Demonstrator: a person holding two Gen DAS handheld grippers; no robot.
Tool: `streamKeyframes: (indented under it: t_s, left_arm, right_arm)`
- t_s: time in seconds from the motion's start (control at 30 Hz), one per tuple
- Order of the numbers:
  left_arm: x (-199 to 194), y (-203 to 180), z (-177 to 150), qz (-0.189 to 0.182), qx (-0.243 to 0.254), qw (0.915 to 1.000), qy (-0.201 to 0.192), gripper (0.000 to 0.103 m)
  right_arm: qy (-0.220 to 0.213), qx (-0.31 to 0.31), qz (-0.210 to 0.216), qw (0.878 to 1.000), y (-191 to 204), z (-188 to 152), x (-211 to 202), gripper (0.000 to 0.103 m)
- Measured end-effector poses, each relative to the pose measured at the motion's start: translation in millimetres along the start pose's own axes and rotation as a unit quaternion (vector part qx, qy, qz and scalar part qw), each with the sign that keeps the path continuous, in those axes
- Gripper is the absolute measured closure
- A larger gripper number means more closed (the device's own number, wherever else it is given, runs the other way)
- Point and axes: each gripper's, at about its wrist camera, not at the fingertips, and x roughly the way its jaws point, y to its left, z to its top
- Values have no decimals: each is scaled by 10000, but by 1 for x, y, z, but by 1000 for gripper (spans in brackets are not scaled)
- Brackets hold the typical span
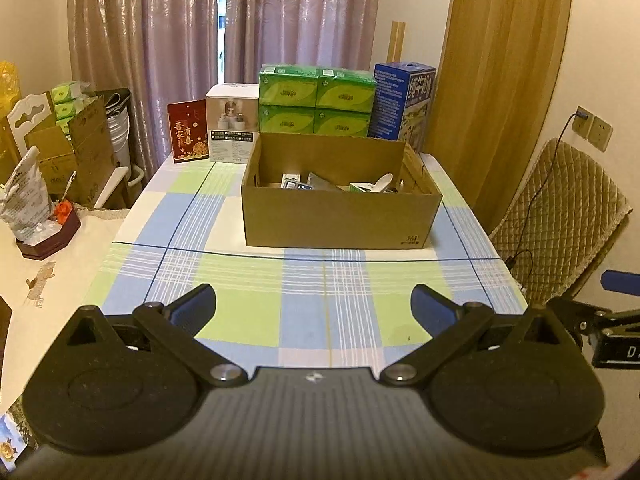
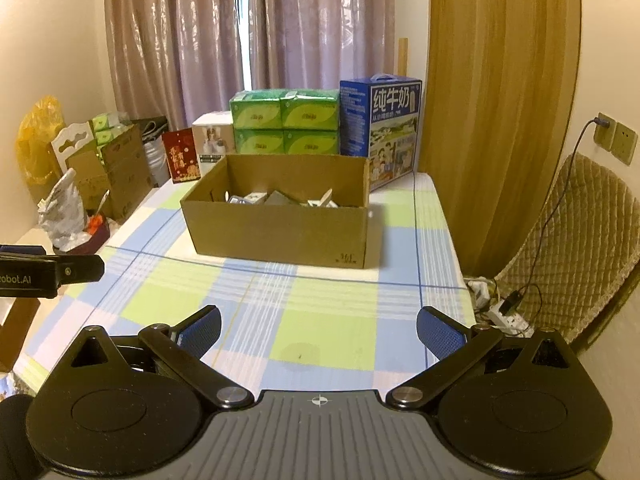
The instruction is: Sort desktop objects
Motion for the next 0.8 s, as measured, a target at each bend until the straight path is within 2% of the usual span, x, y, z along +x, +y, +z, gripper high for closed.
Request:
streamKeyframes:
  t_s: [0.8]
  left_arm:
    - [3, -4, -18, 128, 113, 9997, 151, 1]
  right_arm:
    - [-20, 72, -106, 9999, -4, -9, -5, 2]
